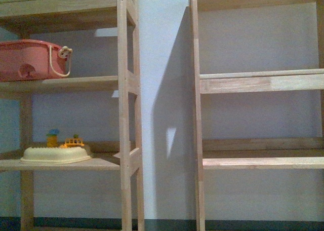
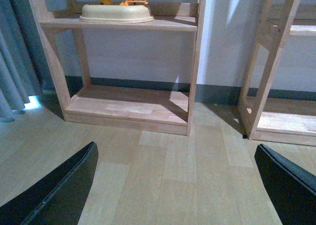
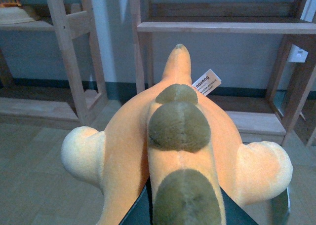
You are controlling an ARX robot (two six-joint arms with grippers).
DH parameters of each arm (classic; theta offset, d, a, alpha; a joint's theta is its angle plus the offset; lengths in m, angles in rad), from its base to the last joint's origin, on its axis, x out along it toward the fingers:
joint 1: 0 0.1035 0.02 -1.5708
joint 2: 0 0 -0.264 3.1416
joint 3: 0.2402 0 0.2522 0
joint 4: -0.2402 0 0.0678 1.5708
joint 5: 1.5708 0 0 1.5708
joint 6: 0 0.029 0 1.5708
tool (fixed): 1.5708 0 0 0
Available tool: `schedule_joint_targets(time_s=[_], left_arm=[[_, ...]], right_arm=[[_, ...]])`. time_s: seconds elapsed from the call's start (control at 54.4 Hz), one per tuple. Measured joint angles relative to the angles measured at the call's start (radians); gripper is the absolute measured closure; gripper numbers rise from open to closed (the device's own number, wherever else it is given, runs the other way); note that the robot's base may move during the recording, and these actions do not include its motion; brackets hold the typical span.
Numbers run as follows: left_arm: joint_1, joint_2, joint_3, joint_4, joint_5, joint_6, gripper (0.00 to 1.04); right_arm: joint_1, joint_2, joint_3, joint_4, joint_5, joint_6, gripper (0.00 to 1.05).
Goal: Put away toys
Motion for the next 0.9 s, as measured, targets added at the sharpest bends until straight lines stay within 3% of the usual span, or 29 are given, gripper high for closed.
schedule_joint_targets(time_s=[0.901], left_arm=[[0.0, 0.0, 0.0, 0.0, 0.0, 0.0, 0.06]], right_arm=[[0.0, 0.0, 0.0, 0.0, 0.0, 0.0, 0.98]])
